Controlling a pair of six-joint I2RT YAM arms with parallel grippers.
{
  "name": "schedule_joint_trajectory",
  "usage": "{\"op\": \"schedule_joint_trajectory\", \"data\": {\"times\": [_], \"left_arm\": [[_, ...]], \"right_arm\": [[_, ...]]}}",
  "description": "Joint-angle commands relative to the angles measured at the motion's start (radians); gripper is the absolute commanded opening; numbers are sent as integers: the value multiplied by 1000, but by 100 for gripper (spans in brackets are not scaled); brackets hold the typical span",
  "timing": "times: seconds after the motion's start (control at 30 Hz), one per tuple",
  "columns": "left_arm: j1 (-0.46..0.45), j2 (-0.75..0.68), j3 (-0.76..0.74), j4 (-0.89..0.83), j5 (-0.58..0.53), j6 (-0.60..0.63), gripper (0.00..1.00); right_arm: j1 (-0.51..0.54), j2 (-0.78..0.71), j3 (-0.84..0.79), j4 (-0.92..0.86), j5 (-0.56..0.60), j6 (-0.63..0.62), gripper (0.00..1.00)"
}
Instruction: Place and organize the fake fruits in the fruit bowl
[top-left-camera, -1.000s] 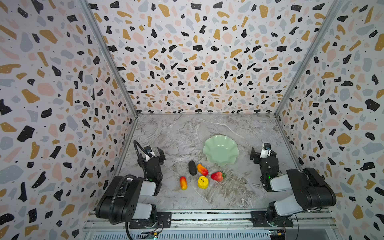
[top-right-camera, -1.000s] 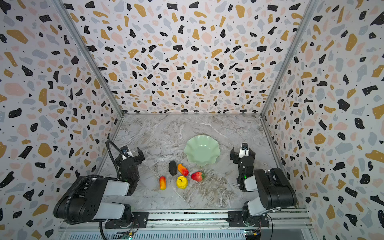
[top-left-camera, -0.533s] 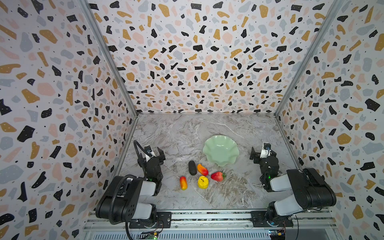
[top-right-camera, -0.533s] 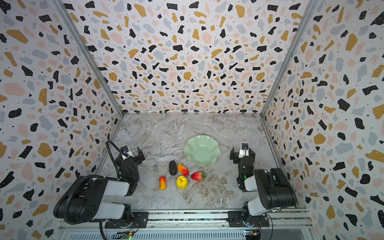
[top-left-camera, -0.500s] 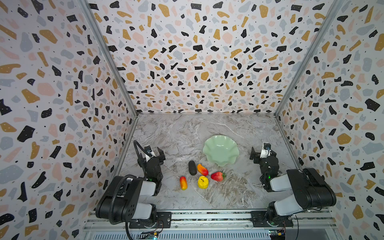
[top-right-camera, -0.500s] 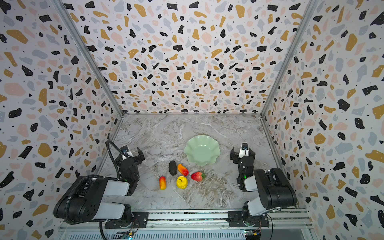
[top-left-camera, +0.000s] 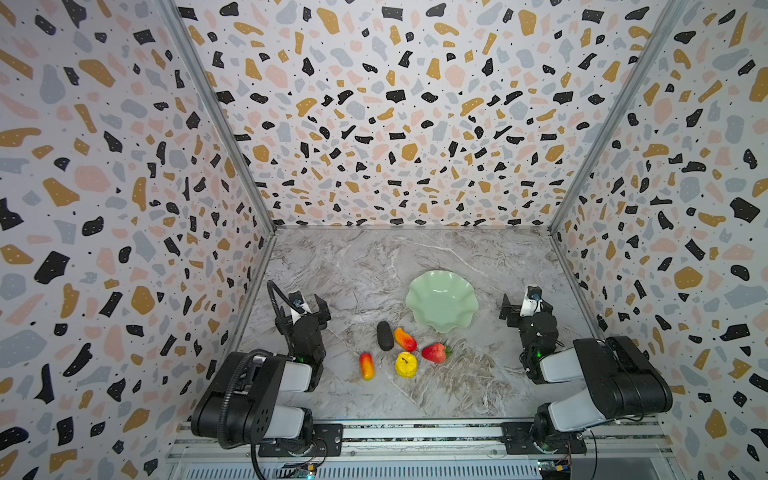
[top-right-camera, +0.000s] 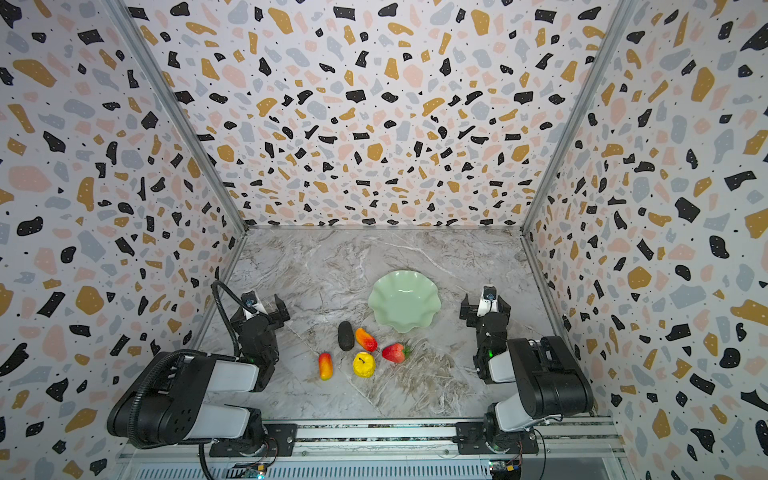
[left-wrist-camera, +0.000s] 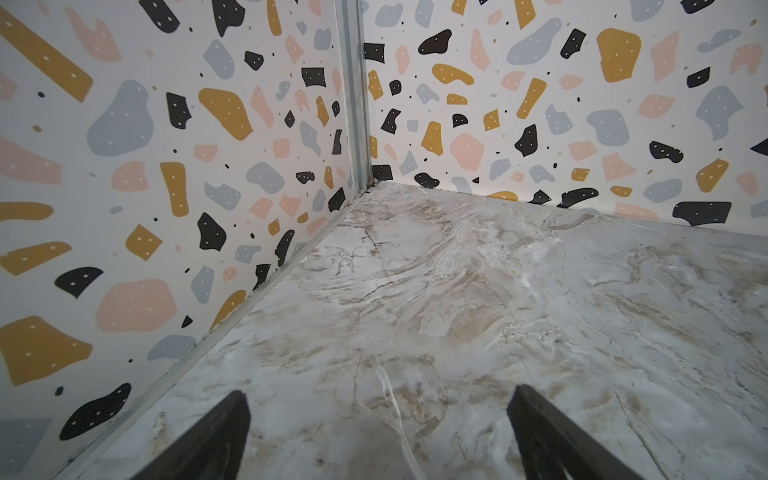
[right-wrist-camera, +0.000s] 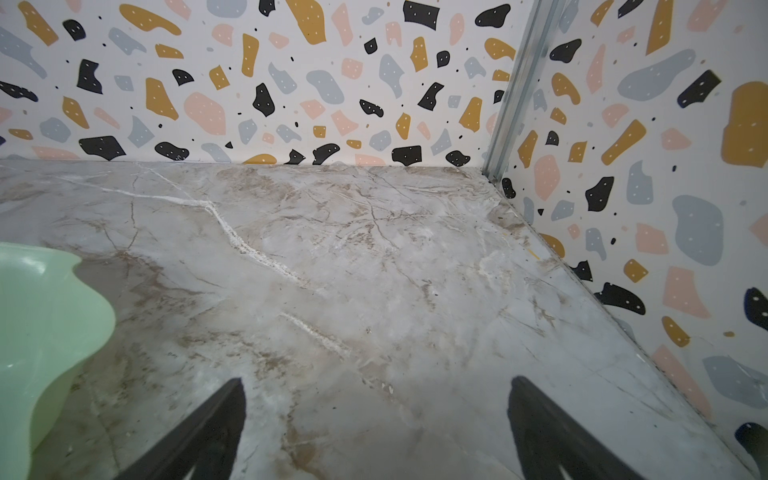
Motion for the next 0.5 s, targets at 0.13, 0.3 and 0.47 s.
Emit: {"op": "schedule_joint_trajectory", "data": {"times": [0.13, 0.3, 0.47], "left_arm": [[4, -10, 10, 32, -2, 9, 100], [4, -9, 10, 32, -1, 10, 100], [2, -36, 6, 49, -24, 13, 100]], "right_arm": [[5, -11, 23, 11, 13, 2, 99], [5, -12, 24, 10, 13, 2, 99], [9, -19, 15, 27, 24, 0, 99]]}}
